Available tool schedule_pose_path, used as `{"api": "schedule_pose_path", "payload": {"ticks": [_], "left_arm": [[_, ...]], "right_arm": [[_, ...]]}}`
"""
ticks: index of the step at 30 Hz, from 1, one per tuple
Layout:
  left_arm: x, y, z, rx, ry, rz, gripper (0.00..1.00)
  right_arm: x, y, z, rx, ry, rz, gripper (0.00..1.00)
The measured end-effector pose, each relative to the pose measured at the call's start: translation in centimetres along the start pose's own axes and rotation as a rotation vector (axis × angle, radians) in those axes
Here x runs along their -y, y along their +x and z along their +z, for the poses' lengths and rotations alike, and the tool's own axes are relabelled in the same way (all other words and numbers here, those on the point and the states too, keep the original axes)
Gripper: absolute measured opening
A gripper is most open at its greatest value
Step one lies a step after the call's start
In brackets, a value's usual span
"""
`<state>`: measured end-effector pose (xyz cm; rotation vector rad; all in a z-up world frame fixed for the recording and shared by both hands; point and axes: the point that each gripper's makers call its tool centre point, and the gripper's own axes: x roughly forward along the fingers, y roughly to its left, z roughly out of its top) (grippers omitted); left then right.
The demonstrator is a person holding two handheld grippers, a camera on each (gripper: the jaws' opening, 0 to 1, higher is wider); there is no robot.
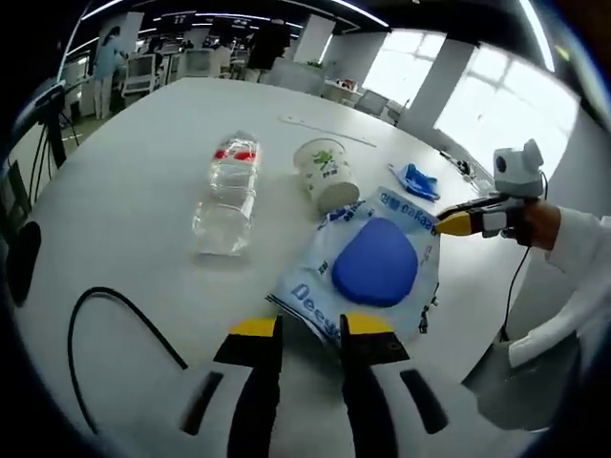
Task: Arrange the tabletop items into an orderly group along one side of the table until the central work area is clear of visible clutter.
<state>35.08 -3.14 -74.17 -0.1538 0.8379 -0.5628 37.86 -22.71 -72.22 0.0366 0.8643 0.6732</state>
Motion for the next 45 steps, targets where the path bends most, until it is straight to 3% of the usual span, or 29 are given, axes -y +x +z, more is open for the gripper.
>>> {"api": "schedule_pose_path", "payload": {"ticks": [13, 38, 45], "left_arm": [[0.5, 0.0, 0.0, 0.001, 0.003, -0.028, 0.03], [1.6, -1.4, 1.1, 0.014, 0.021, -0.055, 0.01], [2.3, -2.0, 2.1, 0.023, 0.043, -0.071, 0.0]], "right_arm": [[-0.3, 0.0, -0.3, -0.009, -0.004, 0.007, 0.0], [-1.7, -1.4, -0.5, 0.005, -0.001, 0.025, 0.0], [-1.8, -2.4, 0.0, 0.033, 0.001, 0.017, 0.0]]}}
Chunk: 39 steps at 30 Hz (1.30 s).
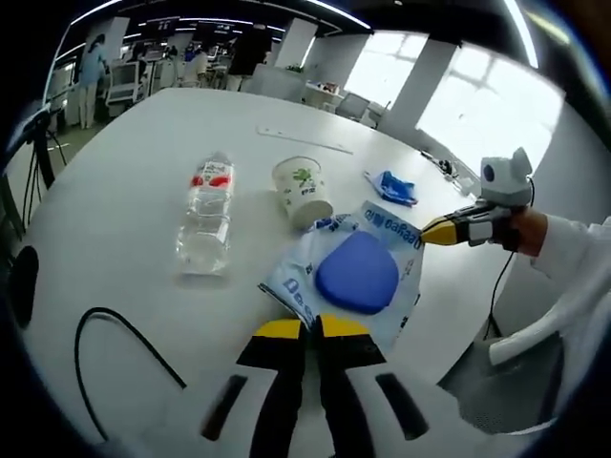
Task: Arrange the tabletop items into an orderly group along one side of the table until the central work area is clear of visible clutter.
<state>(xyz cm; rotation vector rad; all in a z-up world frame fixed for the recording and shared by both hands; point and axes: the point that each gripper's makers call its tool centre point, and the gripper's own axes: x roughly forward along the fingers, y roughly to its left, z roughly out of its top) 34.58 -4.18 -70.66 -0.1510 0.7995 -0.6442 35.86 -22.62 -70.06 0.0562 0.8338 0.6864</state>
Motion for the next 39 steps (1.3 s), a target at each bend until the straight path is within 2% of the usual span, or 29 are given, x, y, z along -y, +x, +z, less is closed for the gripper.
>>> {"api": "schedule_pose_path", "payload": {"ticks": [12, 20, 39], "left_arm": [[1.3, -0.8, 1.4, 0.012, 0.048, -0.028, 0.0], [2.8, -1.3, 2.8, 0.026, 0.091, -0.056, 0.0], [5.8, -2.0, 7.5, 0.062, 0.215, -0.138, 0.0]], "right_arm": [[-0.3, -2.0, 0.7, 0.052, 0.011, -0.014, 0.0], [-0.2, -3.8, 1.1, 0.099, 0.031, -0.04, 0.0], [-0.3, -8.3, 2.3, 0.229, 0.073, -0.116, 0.0]]}}
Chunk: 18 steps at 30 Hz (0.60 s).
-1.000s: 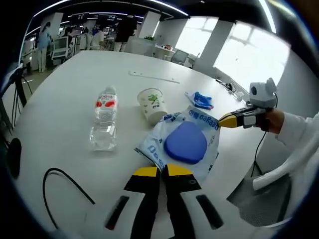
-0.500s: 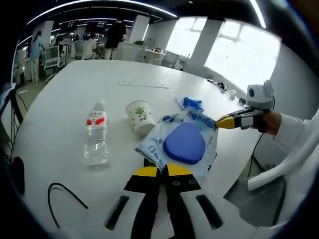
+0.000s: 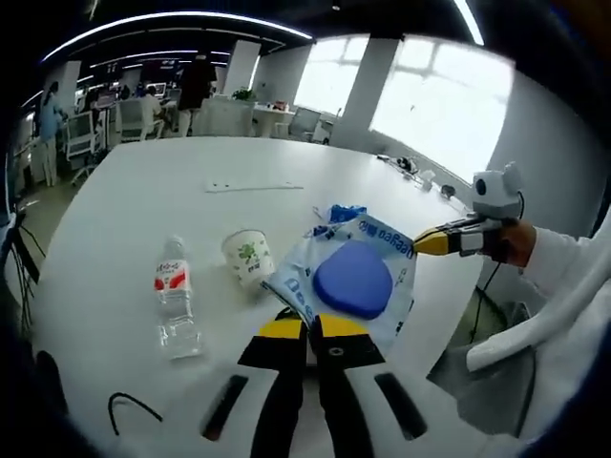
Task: Arrange the tabletop items into an orderly group along one side of the table until the central work area is clear of visible clutter.
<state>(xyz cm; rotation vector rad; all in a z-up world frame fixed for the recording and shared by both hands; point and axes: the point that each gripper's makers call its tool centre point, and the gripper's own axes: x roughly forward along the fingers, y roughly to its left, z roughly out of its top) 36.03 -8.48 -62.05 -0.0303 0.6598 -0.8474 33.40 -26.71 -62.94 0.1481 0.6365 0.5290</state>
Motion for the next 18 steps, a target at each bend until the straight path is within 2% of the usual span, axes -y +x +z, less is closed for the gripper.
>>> {"api": "schedule_pose_path", "payload": {"ticks": [18], "left_arm": [[0.8, 0.3, 5.2, 0.03, 0.094, -0.067, 0.0]], "right_arm": [[-0.2, -2.7, 2.9, 0.099, -0.001, -0.072, 0.0]]}}
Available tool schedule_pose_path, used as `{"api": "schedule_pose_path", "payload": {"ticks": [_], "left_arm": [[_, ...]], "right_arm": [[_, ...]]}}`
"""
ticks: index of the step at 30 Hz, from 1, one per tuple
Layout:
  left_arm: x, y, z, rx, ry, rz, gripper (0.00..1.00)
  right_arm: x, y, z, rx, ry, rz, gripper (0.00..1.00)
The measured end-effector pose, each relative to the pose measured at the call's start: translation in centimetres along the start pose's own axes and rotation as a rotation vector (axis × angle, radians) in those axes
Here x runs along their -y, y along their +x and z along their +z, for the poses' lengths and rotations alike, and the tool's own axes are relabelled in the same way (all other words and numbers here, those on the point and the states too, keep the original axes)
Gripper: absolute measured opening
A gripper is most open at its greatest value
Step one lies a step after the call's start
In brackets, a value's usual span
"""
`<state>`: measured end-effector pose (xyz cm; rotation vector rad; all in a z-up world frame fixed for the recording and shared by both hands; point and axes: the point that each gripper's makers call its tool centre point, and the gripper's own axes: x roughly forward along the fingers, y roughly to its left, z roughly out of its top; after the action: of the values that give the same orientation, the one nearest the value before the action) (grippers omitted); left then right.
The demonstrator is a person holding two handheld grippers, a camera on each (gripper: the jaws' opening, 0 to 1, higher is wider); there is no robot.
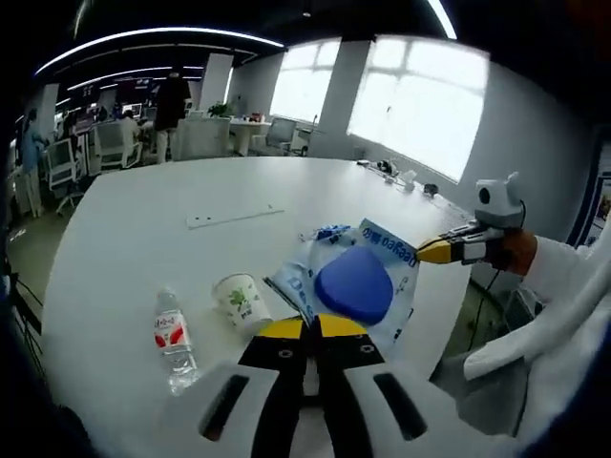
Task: Arrange the tabletop items into an orderly group along one side of the table until the central work area is clear of visible clutter.
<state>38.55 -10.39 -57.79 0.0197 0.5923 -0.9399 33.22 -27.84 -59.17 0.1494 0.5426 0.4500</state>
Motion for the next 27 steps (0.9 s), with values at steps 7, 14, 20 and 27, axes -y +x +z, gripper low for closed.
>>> {"api": "schedule_pose_path", "payload": {"ticks": [7, 14, 20, 27], "left_arm": [[-0.5, 0.1, 2.0, 0.005, 0.039, -0.017, 0.0], [-1.5, 0.6, 4.9, 0.012, 0.086, -0.029, 0.0], [-2.5, 1.3, 6.8, 0.023, 0.106, -0.036, 0.0], [-3.8, 2.4, 8.7, 0.038, 0.107, -0.037, 0.0]], "right_arm": [[0.0, 0.0, 1.7, 0.039, -0.005, -0.023, 0.0], [0.3, 0.3, 3.8, 0.077, -0.011, -0.044, 0.0], [0.8, 0.8, 5.5, 0.095, -0.026, -0.056, 0.0], [1.7, 1.9, 7.1, 0.104, -0.04, -0.073, 0.0]]}}
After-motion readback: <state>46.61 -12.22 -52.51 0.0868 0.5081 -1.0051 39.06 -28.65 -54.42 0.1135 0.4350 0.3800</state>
